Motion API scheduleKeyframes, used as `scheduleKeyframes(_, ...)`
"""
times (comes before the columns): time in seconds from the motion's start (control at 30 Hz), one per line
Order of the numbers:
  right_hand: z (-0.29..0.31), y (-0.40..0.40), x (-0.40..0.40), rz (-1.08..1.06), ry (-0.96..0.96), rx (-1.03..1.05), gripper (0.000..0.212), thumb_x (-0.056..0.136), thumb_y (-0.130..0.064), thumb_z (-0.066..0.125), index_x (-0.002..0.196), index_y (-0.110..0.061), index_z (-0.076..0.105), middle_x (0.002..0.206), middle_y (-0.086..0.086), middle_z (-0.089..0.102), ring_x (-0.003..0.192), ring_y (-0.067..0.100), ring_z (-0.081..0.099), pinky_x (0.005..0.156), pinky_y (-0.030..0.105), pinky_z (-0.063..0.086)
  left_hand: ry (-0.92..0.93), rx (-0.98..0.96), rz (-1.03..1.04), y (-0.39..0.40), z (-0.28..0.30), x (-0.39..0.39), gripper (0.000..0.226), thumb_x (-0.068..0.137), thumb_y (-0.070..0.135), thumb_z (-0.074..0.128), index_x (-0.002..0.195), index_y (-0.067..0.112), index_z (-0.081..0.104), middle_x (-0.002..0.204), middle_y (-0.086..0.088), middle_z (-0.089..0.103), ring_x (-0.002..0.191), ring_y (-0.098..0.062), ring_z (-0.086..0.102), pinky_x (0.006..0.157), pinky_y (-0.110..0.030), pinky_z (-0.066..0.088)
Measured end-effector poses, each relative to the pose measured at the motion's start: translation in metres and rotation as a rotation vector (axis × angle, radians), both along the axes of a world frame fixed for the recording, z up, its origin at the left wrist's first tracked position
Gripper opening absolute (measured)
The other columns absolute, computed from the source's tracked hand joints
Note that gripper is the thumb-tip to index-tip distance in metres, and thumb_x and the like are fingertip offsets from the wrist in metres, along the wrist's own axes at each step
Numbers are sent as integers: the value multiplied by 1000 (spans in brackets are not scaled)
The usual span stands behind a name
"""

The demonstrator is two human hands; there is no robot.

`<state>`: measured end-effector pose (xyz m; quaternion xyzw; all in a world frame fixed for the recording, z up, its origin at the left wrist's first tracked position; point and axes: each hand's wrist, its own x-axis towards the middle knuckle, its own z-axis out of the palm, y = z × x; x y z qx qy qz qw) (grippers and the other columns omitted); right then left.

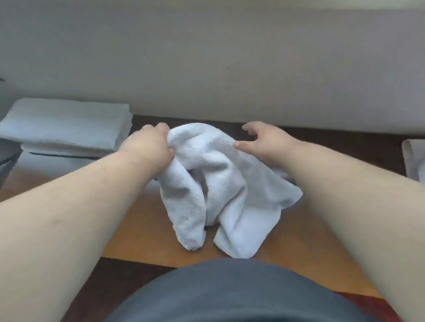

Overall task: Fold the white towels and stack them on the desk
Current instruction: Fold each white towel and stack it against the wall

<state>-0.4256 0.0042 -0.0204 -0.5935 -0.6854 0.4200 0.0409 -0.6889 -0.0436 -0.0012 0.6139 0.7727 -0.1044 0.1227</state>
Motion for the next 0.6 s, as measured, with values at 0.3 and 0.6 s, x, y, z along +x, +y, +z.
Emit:
scheduleKeyframes(0.3, -91, -119, 65, -1048, 46, -299, 64, 88, -60, 57, 133, -14, 53, 127, 8, 60, 111, 29, 59, 96, 42, 47, 28, -228, -5, 41, -53, -41, 33, 90, 20, 49, 120, 7, 41, 98, -15, 54, 87, -34, 54, 71, -38, 46)
scheduleKeyframes(0.6, -121, -139, 19, -1057, 431, -380, 37, 85, -37, 73, 111, -11, 67, 103, 4, 73, 88, 20, 70, 74, 31, 55, -36, 155, -498, 47, -73, 21, 71, 86, 27, 55, 150, 22, 27, 152, -10, 28, 136, -34, 28, 112, -45, 24)
